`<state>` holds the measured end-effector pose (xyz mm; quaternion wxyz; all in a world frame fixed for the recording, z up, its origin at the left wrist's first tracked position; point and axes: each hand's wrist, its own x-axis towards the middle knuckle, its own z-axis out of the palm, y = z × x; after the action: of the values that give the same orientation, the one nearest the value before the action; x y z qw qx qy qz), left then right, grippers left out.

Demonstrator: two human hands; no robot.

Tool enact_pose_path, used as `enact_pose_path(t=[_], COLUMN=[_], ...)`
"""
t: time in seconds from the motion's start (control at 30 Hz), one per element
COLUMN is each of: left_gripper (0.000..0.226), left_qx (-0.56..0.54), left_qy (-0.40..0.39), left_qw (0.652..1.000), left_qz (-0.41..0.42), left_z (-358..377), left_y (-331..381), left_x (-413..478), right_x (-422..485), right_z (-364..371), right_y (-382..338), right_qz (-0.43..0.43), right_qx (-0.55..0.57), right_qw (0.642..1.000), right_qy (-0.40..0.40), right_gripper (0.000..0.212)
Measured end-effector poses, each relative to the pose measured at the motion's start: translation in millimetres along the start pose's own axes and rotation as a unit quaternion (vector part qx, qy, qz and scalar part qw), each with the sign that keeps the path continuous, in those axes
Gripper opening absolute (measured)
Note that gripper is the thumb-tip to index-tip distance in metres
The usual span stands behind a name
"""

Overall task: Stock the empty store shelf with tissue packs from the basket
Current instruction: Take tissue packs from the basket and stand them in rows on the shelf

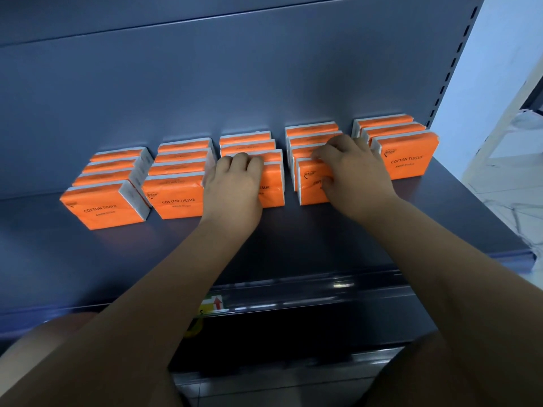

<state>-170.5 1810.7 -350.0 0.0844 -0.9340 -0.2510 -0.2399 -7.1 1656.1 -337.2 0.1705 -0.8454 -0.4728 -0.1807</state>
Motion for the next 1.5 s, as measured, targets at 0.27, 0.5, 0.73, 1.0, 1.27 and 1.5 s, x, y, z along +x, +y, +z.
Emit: enact_pose_path(t=[0.27,0.5,0.73,1.0,1.27,1.5], left_gripper=[0.081,0.075,0.075,0.077,0.077,0.066], left_qx=[0.015,0.018,0.019,0.017,-0.002,0.018], left_qy=[-0.045,-0.078,-0.079,-0.083,-0.045,-0.006], left_qw=[0.998,0.996,0.996,0.996,0.999,0.995], left_qz=[0.036,0.028,0.03,0.03,0.018,-0.095], left_z=[-7,-12,-11,-9,-24,-62], left_y=[3,3,0,-2,0,-32], left_x=[9,6,10,11,-6,-73], right_x=[-1,-1,-1,-7,-16,-26], right_z=[-3,-5,-4,4,-3,-12], right_y=[-1,-4,-7,-13,-33,-115], right_qz=[0.007,0.012,0.016,0.015,0.026,-0.004], right_qx=[-0.035,-0.044,-0.047,-0.079,-0.044,0.162], right_qw=[0.999,0.998,0.998,0.997,0.999,0.981], right_qy=[-0.027,-0.035,-0.035,-0.015,0.019,0.105], right_gripper=[0.064,0.062,0.062,0.063,0.061,0.058])
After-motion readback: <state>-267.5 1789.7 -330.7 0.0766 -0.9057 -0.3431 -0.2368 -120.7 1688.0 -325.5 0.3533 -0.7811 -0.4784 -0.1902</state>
